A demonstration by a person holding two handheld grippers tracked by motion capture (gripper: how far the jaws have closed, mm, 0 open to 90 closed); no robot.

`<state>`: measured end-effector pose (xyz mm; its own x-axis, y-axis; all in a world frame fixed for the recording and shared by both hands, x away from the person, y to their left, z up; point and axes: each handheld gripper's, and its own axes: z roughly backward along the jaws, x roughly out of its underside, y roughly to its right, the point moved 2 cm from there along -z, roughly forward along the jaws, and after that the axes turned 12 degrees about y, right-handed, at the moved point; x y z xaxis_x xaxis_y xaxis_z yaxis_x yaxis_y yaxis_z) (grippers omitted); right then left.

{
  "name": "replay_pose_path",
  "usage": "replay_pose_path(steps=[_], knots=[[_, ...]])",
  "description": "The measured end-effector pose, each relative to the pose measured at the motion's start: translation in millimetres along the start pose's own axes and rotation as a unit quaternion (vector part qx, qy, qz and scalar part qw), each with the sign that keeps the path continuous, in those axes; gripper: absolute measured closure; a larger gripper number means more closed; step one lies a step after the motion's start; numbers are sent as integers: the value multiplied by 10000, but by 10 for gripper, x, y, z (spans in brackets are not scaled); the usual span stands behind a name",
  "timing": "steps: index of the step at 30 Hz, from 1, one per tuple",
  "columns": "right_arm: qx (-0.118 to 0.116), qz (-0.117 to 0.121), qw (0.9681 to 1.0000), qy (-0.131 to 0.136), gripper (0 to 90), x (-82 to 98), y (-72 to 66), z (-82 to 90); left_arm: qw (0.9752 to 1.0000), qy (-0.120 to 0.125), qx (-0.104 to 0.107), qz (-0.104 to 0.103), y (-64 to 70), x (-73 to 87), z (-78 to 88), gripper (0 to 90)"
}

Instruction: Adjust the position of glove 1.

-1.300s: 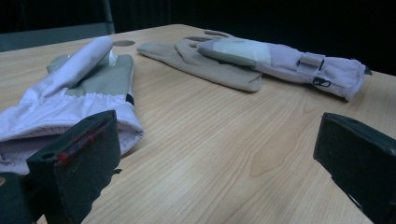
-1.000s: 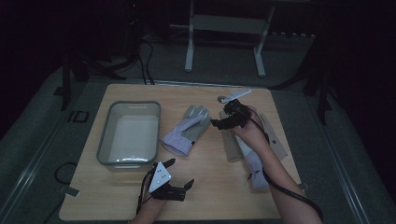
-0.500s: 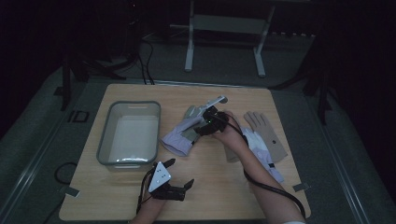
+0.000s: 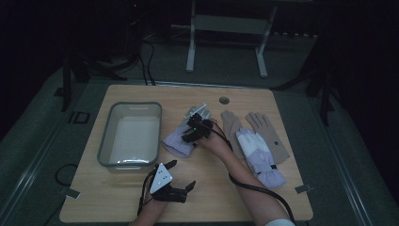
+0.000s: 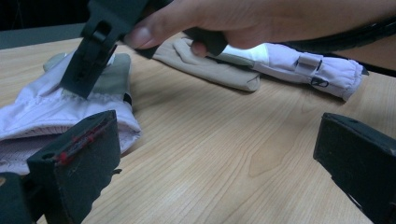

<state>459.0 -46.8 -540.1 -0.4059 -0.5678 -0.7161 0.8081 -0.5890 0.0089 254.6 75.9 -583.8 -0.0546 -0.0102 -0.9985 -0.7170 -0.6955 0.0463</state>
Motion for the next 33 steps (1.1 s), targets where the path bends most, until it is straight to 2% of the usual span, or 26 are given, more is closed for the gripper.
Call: replay_pose_path(steps=[2, 3, 5, 8, 11, 16, 18, 19, 20, 21, 23, 28, 30, 33], knots=[[20, -4, 10000, 2, 333, -1, 4, -27, 10000, 0, 1, -1, 0, 0, 0, 9], [116, -49, 9999, 3, 335, 0, 10, -66, 10000, -4, 0, -5, 1, 0, 0, 9], [239, 12, 9997, -79, 345, 6, 12, -107, 10000, -2, -3, -2, 1, 0, -1, 10], [152, -57, 9997, -205, 355, 21, 41, -151, 10000, -3, 0, -7, 1, 0, 0, 9], [80, -3, 9997, -216, 385, 63, 58, -183, 10000, -12, 15, -25, 6, 0, 0, 9], [-73, 50, 9997, -244, 544, 75, 62, -168, 10000, -12, 22, -34, 14, 1, -1, 9], [-71, 19, 9995, -300, 631, 63, 57, -155, 10000, -13, 17, -26, 10, 1, 0, 9], [-71, 19, 9995, -300, 631, 63, 57, -155, 10000, -13, 17, -26, 10, 1, 0, 9], [-86, 42, 9994, -331, 674, 59, 54, -149, 10000, -14, 16, -13, 9, 0, -1, 9], [-130, 42, 9992, -373, 770, 53, 63, -122, 10000, -15, 17, -8, 7, 1, -2, 9], [-215, 157, 9989, -386, 822, 46, 73, -70, 10000, -13, 12, 12, 5, 0, -3, 9], [-247, 535, 9976, -366, 839, 39, 96, 156, 10000, -9, 11, 26, 4, 1, -3, 9], [-311, 659, 9970, -252, 839, 50, 118, 283, 10000, -10, 8, 24, 5, 1, -3, 9], [-529, 915, 9944, -1, 844, 74, 129, 493, 10000, -14, 2, 20, 4, 0, -3, 9]])
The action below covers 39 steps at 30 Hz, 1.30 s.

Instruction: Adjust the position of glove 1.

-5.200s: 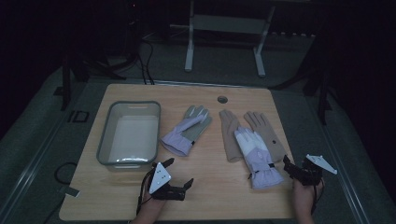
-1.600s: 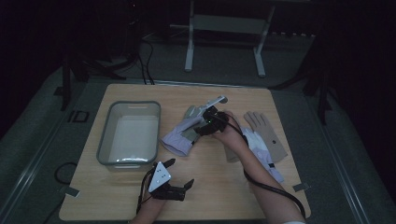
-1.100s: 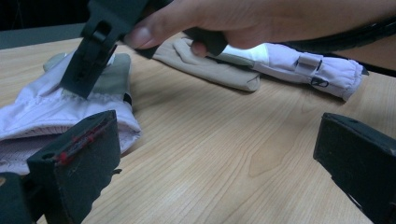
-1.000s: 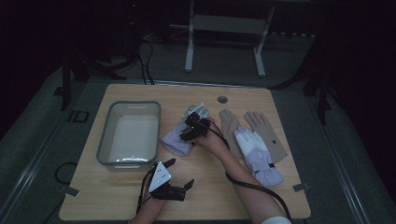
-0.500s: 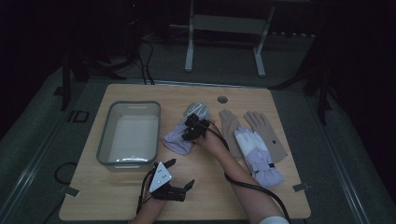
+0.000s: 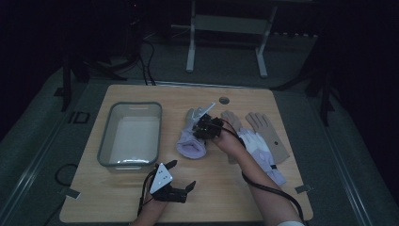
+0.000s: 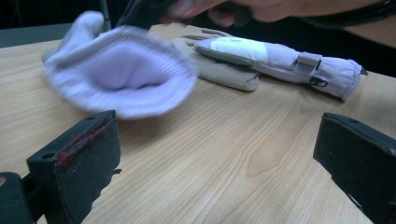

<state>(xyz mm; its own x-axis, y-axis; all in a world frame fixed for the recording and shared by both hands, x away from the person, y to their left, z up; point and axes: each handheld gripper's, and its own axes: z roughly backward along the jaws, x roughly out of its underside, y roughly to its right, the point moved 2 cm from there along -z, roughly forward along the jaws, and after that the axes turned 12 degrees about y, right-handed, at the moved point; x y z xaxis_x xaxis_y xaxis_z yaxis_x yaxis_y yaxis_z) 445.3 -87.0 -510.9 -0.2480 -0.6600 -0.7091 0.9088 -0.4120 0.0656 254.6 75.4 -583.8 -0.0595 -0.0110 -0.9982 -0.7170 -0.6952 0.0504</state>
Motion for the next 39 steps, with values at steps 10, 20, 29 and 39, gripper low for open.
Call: replay_pose_path(steps=[10, 20, 29, 39], knots=[[-191, 577, 9981, 57, 845, 112, -79, 359, 10000, -8, -10, -17, 1, 0, -1, 9], [-633, 572, 9952, -482, 727, 429, -37, 128, 10000, -2, 2, -8, 2, 1, 0, 10], [-559, 296, 9973, -363, 474, 489, 20, 211, 10000, 5, 13, -10, 2, 1, 2, 10], [-127, -17, 9997, 195, 398, 481, 87, 591, 10000, -2, 7, -30, 1, 0, 5, 9]])
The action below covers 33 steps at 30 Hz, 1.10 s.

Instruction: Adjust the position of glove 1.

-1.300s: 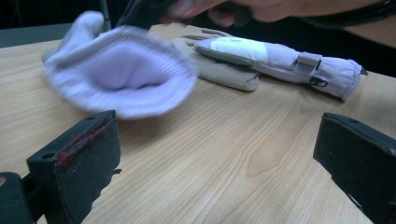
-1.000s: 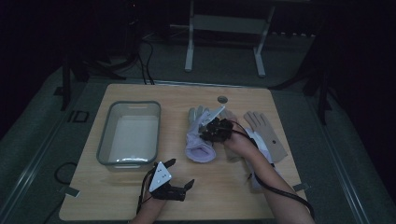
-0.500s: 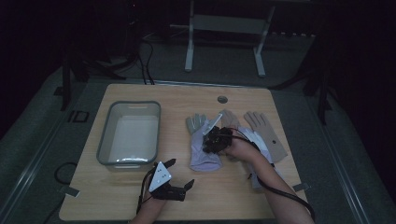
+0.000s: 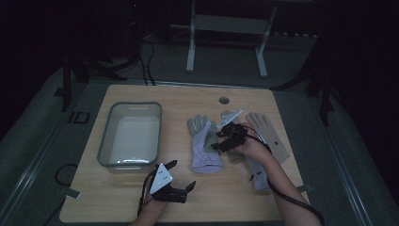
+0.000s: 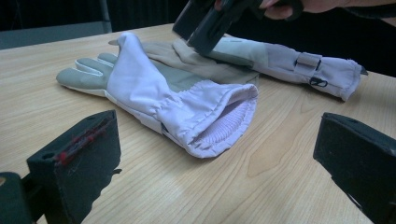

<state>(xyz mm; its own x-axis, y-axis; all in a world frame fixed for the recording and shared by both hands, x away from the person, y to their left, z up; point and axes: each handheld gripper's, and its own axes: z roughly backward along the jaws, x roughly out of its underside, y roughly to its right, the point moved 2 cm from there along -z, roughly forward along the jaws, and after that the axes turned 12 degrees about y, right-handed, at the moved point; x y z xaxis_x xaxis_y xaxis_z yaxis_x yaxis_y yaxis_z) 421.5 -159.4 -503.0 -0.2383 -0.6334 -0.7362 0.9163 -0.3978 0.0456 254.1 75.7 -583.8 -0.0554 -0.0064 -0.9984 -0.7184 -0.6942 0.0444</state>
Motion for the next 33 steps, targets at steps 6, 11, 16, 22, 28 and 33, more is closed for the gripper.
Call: replay_pose_path(steps=[6, 11, 16, 22, 28, 33], knots=[[284, -314, 9989, 196, 422, 36, 82, 255, 10000, 6, -5, 31, 0, 0, -4, 9], [354, -380, 9980, 357, 440, 98, 112, 501, 10000, 6, -2, 38, -1, 0, -5, 10], [560, -477, 9960, 498, 440, 214, 152, 768, 10000, 2, -1, 56, -6, 0, -6, 10], [740, -672, 9939, 467, 440, 454, 204, 1005, 10000, -11, -5, 56, -3, 0, -7, 10], [804, -718, 9938, 288, 476, 699, 193, 1106, 10000, -20, -12, 50, 0, 0, -10, 10], [802, -759, 9936, 251, 494, 885, 162, 1179, 10000, -17, -25, 50, 0, 0, -10, 10]])
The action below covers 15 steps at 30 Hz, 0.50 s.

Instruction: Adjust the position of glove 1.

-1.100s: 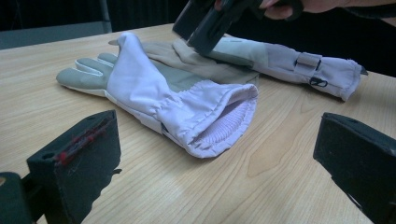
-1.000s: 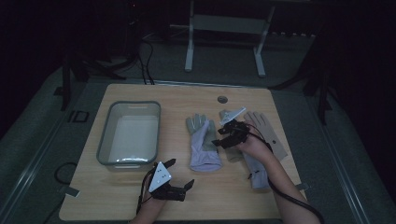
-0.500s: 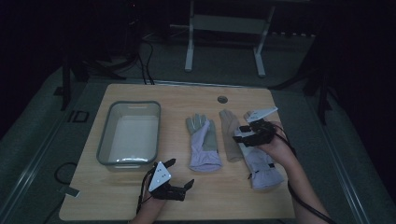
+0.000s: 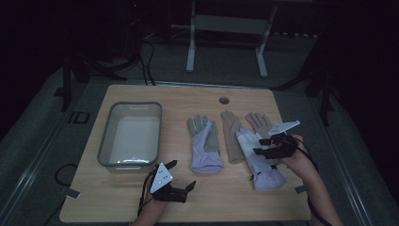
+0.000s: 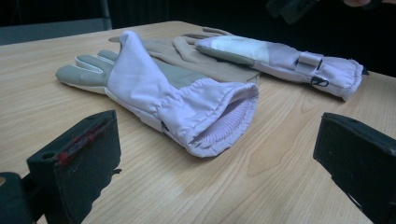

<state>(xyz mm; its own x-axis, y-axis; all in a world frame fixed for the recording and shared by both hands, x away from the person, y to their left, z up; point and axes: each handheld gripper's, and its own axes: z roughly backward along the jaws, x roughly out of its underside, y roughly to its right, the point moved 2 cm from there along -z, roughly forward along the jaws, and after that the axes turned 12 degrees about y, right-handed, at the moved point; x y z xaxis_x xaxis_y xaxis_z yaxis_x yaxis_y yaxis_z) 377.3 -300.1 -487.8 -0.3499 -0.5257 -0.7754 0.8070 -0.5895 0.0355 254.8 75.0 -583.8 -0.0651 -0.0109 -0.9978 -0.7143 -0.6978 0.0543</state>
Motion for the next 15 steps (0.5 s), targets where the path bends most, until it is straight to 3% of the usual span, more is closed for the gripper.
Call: replay_pose_path(steps=[8, 15], knots=[[115, -63, 9995, -303, 512, 298, 72, -17, 10000, -6, 12, -10, 3, 0, -1, 10], [-40, -193, 9988, -451, 469, 523, 139, -186, 10000, -13, 7, -25, 4, 0, -3, 10]])
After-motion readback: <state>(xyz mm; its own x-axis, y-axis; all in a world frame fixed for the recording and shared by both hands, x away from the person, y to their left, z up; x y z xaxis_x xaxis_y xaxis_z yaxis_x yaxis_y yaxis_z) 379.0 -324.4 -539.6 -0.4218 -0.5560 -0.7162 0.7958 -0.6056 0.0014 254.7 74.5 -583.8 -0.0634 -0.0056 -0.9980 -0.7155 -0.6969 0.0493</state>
